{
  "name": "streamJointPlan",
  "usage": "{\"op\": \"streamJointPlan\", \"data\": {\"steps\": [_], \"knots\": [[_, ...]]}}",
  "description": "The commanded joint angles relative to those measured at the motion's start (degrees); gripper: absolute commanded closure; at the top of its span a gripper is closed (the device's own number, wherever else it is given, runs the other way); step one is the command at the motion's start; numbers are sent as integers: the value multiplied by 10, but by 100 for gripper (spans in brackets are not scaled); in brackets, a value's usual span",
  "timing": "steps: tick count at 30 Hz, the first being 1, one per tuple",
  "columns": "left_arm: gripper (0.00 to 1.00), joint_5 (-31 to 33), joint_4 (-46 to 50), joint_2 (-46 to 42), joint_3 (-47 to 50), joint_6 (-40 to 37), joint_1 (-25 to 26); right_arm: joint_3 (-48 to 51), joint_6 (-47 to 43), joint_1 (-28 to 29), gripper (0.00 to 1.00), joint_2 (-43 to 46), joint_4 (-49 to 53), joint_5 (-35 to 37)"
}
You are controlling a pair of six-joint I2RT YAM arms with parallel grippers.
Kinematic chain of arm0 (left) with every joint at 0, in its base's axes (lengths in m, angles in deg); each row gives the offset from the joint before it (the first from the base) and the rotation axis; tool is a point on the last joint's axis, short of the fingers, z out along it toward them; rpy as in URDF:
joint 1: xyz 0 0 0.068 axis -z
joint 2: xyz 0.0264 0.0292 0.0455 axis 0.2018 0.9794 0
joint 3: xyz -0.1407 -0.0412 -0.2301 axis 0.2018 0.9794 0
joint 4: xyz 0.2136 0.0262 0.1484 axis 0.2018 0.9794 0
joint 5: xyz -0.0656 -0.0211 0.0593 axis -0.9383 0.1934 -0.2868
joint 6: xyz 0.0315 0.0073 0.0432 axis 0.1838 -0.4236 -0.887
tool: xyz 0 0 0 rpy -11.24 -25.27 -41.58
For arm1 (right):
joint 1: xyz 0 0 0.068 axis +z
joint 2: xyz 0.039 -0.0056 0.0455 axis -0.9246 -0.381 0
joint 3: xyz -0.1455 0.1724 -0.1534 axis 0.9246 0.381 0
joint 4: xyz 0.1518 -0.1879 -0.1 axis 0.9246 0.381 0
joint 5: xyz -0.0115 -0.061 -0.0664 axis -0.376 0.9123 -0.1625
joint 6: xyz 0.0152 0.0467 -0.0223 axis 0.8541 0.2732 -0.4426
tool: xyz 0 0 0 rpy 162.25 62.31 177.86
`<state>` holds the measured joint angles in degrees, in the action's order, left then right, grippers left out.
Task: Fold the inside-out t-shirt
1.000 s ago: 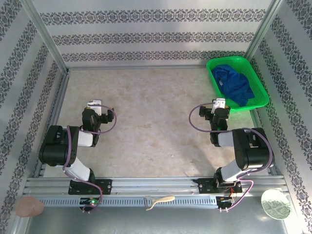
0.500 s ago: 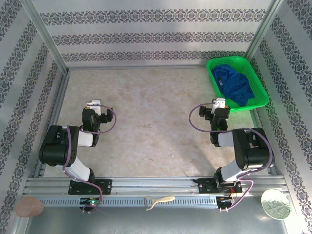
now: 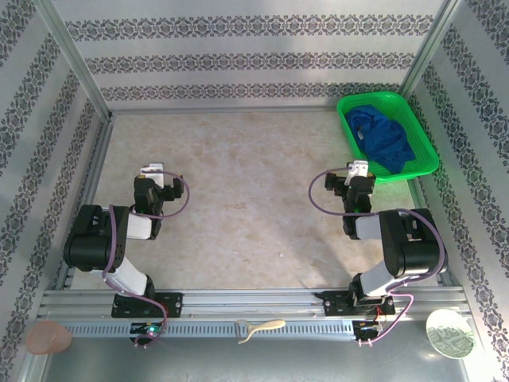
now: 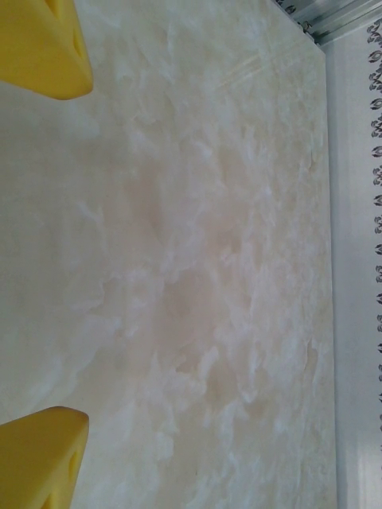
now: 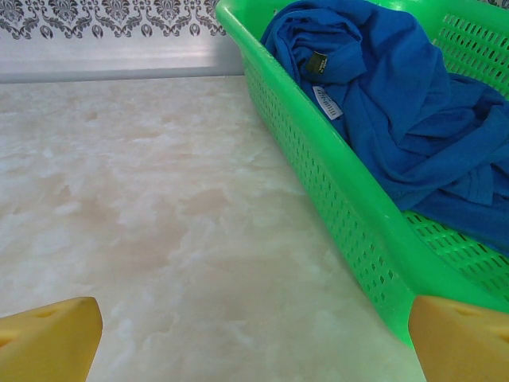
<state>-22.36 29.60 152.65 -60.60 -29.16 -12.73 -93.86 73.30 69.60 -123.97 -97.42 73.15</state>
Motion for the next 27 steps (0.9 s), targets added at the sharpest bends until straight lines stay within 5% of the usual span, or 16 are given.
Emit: {"op": "streamJointPlan", "data": {"steps": [1,8,13,16,20,22,27], "knots": [[1,5,1,-5,0,5,6,8,10,-4,2,7,-25,0],[1,2,-2,-5,2,6,7,11,10,-4,2,9,-34,2],[1,20,9,-37,9,12,6,48,10,1,2,109,-5,37],[1,53,52,-87,10,22,7,39,35,3,2,194,76,73],[1,104,161,-185,-12,50,7,-18,202,-10,2,317,257,92],[1,114,251,-237,-48,74,7,-37,277,-34,2,361,299,43],[1,64,448,-311,-150,138,11,-187,279,-66,2,334,412,-114]]}}
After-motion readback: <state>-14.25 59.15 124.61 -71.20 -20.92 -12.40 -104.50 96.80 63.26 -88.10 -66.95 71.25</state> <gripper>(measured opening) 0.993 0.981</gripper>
